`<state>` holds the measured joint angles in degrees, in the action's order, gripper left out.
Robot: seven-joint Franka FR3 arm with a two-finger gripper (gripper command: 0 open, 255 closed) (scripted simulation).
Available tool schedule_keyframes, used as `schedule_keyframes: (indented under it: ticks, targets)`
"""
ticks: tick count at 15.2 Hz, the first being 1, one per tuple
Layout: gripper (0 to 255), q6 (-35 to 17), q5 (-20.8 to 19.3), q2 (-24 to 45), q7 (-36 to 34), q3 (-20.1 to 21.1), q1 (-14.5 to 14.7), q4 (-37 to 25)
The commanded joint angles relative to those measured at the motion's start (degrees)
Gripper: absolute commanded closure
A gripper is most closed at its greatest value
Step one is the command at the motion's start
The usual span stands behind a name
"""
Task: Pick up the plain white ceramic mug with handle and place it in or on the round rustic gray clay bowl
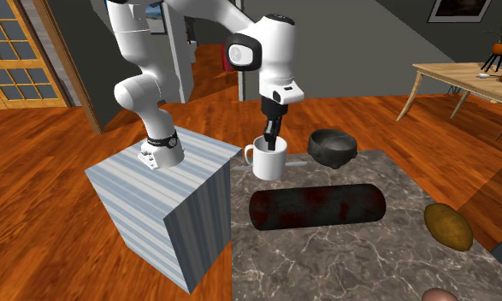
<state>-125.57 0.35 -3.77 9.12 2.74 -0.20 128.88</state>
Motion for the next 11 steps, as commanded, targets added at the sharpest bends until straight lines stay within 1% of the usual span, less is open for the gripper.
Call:
schedule_keyframes:
  ticks: [1,11]
  targets:
    - [255,1.69,0.03,-0.82,0.07,-0.03,-0.02,-0.87]
    - [255,9.41,0.14,-3.63,0.15,-0.09,-0.03,-5.78]
